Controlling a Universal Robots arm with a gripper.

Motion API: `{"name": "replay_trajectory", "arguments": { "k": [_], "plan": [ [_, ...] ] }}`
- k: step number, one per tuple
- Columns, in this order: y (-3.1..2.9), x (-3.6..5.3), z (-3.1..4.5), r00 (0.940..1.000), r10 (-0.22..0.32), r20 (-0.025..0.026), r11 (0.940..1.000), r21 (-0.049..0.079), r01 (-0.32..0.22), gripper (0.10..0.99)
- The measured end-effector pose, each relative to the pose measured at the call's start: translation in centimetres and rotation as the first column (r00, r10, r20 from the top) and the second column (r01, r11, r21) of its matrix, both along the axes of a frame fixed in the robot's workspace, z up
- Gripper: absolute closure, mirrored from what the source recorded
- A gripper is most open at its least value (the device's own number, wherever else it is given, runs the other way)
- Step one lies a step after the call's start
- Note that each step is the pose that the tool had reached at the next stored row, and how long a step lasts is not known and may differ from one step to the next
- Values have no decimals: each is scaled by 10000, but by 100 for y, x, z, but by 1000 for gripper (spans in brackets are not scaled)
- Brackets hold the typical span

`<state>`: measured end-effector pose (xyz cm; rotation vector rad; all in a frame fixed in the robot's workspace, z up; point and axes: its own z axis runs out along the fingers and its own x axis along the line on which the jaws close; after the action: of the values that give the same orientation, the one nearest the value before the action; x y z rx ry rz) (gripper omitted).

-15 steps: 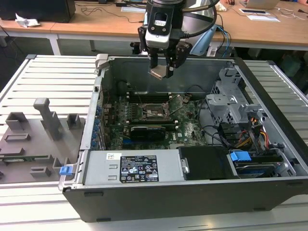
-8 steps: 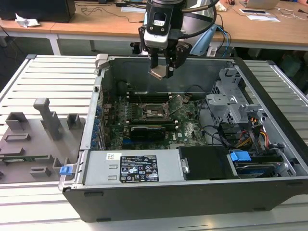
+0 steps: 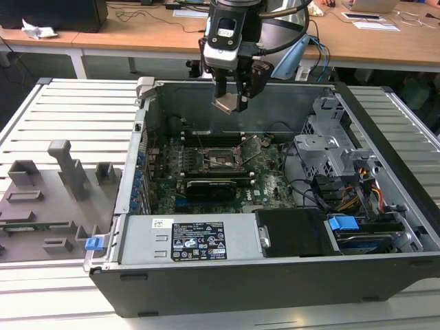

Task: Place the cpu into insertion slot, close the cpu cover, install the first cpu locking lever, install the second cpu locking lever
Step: 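Place the cpu into insertion slot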

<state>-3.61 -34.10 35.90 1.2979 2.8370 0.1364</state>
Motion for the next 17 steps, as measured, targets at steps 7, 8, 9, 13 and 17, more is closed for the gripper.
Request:
{"name": "replay_trajectory", "arguments": {
  "k": [7,8,9,13,17],
  "plan": [
    [0,0,-3,9995,-308,0,9995,-1,308,545],
    [0,0,-3,9994,-351,1,9994,0,351,545],
    [0,0,-4,9992,-389,0,9992,0,389,545],
    [0,0,-6,9985,-547,0,9985,0,547,545],
    [0,0,-7,9977,-685,0,9977,0,685,545]
  ]
}}
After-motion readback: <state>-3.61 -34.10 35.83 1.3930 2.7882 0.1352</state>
